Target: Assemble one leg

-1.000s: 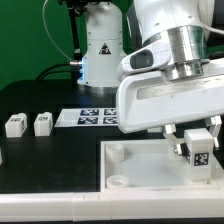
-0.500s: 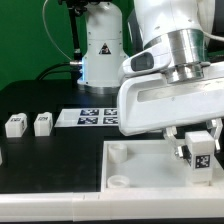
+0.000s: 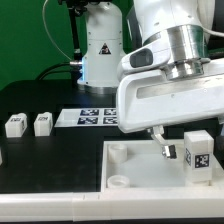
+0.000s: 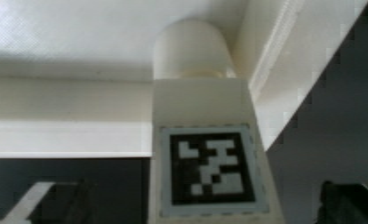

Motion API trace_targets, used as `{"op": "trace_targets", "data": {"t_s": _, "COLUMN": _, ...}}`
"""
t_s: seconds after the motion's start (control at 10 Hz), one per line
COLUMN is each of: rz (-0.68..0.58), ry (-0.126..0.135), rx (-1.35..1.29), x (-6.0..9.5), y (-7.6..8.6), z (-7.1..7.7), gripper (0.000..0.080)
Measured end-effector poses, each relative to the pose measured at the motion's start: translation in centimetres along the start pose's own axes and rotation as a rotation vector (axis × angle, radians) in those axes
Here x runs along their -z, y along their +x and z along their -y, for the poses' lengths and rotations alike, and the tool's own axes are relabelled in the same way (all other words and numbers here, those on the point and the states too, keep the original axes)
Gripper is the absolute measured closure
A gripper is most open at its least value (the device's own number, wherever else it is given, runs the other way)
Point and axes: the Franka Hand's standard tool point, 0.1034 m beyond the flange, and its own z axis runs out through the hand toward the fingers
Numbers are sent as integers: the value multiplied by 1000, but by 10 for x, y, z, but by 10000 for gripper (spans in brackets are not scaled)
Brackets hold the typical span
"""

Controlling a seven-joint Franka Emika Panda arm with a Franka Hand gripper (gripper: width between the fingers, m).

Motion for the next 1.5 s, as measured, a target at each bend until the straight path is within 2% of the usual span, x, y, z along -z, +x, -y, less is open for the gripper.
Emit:
{"op": "trace_targets", "data": {"t_s": 0.3, "rz": -5, "ry": 0, "rx": 1, "x": 2, "y": 3, "z": 0, "gripper": 150}}
{"op": "trace_targets", "data": {"t_s": 0.6, "rz": 11, "ry": 3, "rx": 13, "x": 24, "y": 17, "z": -2, "gripper": 150}}
{"op": "trace_targets", "data": {"t_s": 0.8, "rz": 64, "ry": 16, "rx": 12, "x": 20, "y": 12, "z": 1, "gripper": 150}}
{"op": "trace_targets", "data": {"t_s": 0.9, "rz": 177, "ry": 40, "rx": 9, "x": 19, "y": 4, "z": 5, "gripper": 150}}
{"op": "trace_targets", "data": {"t_s": 1.2, "rz": 513, "ry": 101, "rx": -9, "x": 24, "y": 5, "z": -3, "gripper": 150}}
{"op": "trace_targets", "data": {"t_s": 1.4, "rz": 659, "ry": 126, "rx": -31, "x": 25, "y": 4, "z": -6, "gripper": 150}}
{"op": "trace_targets", "data": {"t_s": 1.5, "rz": 630, "ry": 119, "rx": -48, "x": 22, "y": 10, "z": -8, "gripper": 150}}
